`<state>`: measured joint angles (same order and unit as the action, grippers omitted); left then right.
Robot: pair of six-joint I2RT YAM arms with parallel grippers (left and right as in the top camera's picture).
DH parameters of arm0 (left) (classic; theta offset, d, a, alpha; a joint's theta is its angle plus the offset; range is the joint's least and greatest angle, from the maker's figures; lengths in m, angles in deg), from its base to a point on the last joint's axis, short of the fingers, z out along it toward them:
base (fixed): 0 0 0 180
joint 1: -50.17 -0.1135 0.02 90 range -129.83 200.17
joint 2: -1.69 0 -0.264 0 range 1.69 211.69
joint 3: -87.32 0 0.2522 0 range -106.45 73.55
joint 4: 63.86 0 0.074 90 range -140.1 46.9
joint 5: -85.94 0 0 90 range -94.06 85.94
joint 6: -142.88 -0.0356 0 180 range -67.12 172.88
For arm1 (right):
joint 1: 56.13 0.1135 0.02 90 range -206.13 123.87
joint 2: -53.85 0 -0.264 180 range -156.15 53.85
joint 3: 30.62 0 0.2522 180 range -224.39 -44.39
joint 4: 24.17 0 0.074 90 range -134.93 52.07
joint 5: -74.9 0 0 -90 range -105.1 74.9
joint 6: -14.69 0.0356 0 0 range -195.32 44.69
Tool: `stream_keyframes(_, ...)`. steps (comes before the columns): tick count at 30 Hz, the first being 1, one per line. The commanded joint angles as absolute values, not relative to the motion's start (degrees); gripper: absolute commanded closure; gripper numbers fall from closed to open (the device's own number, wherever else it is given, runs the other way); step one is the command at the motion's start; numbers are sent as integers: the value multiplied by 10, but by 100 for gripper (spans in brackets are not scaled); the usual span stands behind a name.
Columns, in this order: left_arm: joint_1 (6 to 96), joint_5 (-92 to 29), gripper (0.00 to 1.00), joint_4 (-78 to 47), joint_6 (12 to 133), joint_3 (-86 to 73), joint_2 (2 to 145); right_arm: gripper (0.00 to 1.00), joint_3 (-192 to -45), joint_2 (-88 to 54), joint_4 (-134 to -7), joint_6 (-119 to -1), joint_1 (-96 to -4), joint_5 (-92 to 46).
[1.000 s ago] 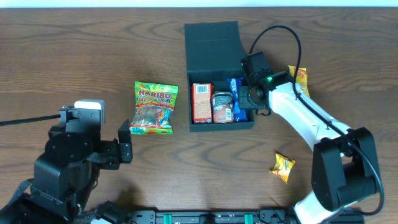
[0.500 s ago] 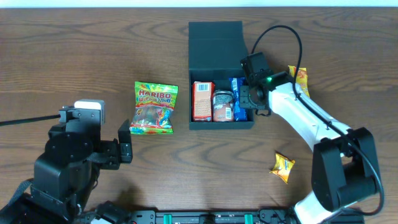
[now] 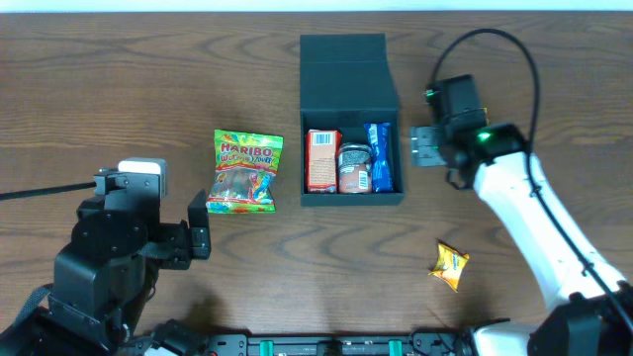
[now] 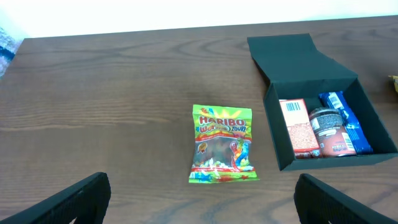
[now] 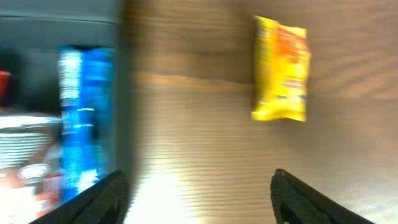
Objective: Pack container
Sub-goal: 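Move the right gripper to the yellow snack packet and grasp it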
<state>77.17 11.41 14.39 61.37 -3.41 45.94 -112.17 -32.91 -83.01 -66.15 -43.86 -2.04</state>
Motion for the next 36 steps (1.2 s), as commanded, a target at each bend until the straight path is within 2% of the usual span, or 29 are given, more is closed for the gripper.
stream_keyframes(1,768,124,5,145,604,-42,459,22,-1127,-332,-824,-694,-500,-5)
stream_keyframes(3,768,124,5,145,604,-42,459,17,-1129,-337,-816,-694,-543,-8)
stream_keyframes(8,768,124,5,145,604,-42,459,17,-1189,-408,-842,-701,-614,-96)
stream_keyframes(12,768,124,5,145,604,-42,459,18,-1265,-493,-894,-709,-618,-100)
stream_keyframes(18,768,124,5,145,604,-42,459,15,-1292,-571,-884,-754,-626,-100)
stream_keyframes(29,768,124,5,145,604,-42,459,5,-1292,-616,-804,-852,-670,-140)
stream_keyframes(36,768,124,5,145,604,-42,459,5,-1292,-628,-786,-883,-685,-231)
